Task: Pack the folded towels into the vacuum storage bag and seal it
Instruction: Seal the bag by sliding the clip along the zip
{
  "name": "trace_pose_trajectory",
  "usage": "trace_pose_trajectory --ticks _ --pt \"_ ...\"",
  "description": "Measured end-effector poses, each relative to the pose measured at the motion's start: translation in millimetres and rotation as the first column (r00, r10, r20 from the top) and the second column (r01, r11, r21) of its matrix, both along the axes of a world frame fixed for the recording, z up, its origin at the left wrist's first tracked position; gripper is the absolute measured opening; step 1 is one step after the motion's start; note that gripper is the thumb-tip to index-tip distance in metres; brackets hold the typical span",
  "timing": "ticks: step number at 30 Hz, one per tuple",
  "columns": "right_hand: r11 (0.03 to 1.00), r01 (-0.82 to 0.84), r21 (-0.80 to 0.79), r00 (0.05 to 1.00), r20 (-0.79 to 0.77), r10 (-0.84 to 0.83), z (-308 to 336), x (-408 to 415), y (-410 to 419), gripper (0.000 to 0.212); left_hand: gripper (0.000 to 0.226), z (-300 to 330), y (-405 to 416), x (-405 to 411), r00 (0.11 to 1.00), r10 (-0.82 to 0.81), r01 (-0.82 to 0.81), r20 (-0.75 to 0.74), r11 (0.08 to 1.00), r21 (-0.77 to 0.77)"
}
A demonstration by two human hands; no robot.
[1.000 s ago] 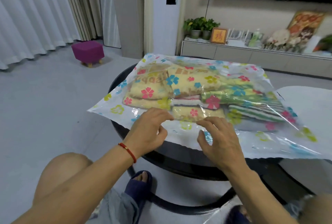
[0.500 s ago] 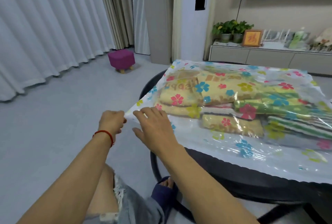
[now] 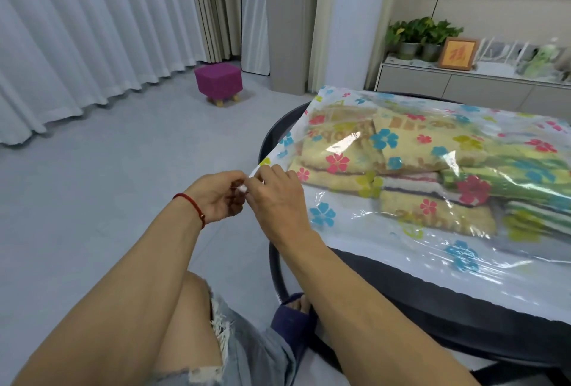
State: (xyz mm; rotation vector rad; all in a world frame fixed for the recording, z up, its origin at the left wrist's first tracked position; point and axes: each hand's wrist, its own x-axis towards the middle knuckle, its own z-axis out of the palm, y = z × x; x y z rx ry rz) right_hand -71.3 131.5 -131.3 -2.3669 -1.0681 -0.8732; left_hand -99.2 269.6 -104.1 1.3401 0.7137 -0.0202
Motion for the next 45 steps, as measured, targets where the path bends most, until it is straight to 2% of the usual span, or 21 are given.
trace_pose_trajectory --ticks 6,12,16,18,20,25,26,27,29,30,31,32,33,34,36,38,41,45 --pt "0.988 0.030 -0.151 0.995 0.097 -0.015 -0.5 -1.4 -10.2 0.015 0.013 0.5 -9.2 7.2 0.999 0.030 -0.033 0.014 0.950 0.312" --pt "0.998 0.014 -0.063 0.992 0.129 -0.006 -4.1 1.1 -51.7 0.017 0.021 -6.8 -13.6 12.7 0.999 0.046 -0.041 0.003 0.868 0.494" --pt "0.998 0.060 -0.037 0.992 0.115 -0.056 -12.6 -2.8 -88.1 0.016 0.031 -11.6 -17.5 10.1 0.999 0.041 -0.051 0.030 0.747 0.663" --pt "0.994 0.106 -0.027 0.989 0.110 -0.102 -15.6 -6.2 -105.0 0.013 0.034 -13.8 -19.0 8.3 0.998 0.043 -0.059 0.041 0.718 0.694" --pt "0.990 0.141 -0.025 0.983 0.124 -0.137 -18.8 -10.8 -121.9 0.010 0.032 -14.2 -20.1 6.6 0.997 0.063 -0.069 0.035 0.681 0.729" --pt "0.981 0.194 -0.014 0.971 0.144 -0.190 -24.1 -16.9 -175.3 0.006 0.025 -6.3 -30.3 -0.2 0.997 0.079 -0.044 0.002 0.521 0.852" --pt "0.981 0.193 -0.010 0.971 0.143 -0.190 -23.0 -16.8 -184.6 0.005 0.023 -4.5 -35.2 -1.6 0.996 0.085 -0.037 -0.002 0.461 0.886" --pt "0.982 0.190 -0.008 0.972 0.141 -0.187 -21.1 -16.8 -191.9 0.006 0.019 -2.4 -43.6 -4.6 0.995 0.096 -0.049 0.017 0.345 0.937" --pt "0.983 0.183 0.001 0.974 0.134 -0.181 -16.5 -15.5 -198.6 0.007 0.020 1.0 -75.1 -14.1 0.983 0.022 -0.180 0.180 -0.008 0.984" --pt "0.984 0.178 0.008 0.976 0.130 -0.177 -14.2 -14.7 -198.2 0.007 0.022 1.4 -97.1 -20.7 0.957 -0.140 -0.275 0.256 -0.142 0.951" --pt "0.985 0.174 0.016 0.977 0.125 -0.174 -12.2 -13.8 -196.1 0.008 0.023 -0.4 -119.7 -26.7 0.896 -0.361 -0.356 0.259 -0.233 0.905" --pt "0.985 0.172 0.023 0.978 0.118 -0.174 -10.4 -13.1 -193.3 0.009 0.025 -6.2 -139.5 -30.1 0.824 -0.538 -0.381 0.178 -0.293 0.877" --pt "0.984 0.177 0.031 0.978 0.110 -0.180 -8.9 -12.1 -190.4 0.009 0.030 -12.0 -156.0 -32.7 0.778 -0.623 -0.352 0.076 -0.332 0.875" --pt "0.981 0.188 0.041 0.976 0.108 -0.191 -8.3 -11.5 -188.2 0.008 0.033 -17.5 -166.5 -33.2 0.766 -0.643 -0.304 0.009 -0.349 0.887" --pt "0.979 0.197 0.046 0.971 0.130 -0.202 -9.7 -9.8 -186.9 0.004 0.025 -21.4 -171.6 -27.1 0.782 -0.623 -0.265 0.006 -0.325 0.908" --pt "0.981 0.196 0.012 0.968 0.155 -0.195 -13.6 -9.1 -190.6 0.005 0.017 -20.3 -166.1 -20.0 0.765 -0.644 -0.284 0.015 -0.317 0.905" --pt "0.983 0.184 -0.028 0.966 0.191 -0.175 -20.3 -10.0 -206.1 0.010 0.016 -19.0 -154.5 -12.6 0.727 -0.686 -0.342 0.040 -0.311 0.887" --pt "0.979 0.205 -0.009 0.954 0.227 -0.198 -25.0 -10.9 -249.3 0.006 0.025 -22.8 -147.1 -15.1 0.735 -0.672 -0.389 0.093 -0.305 0.869"
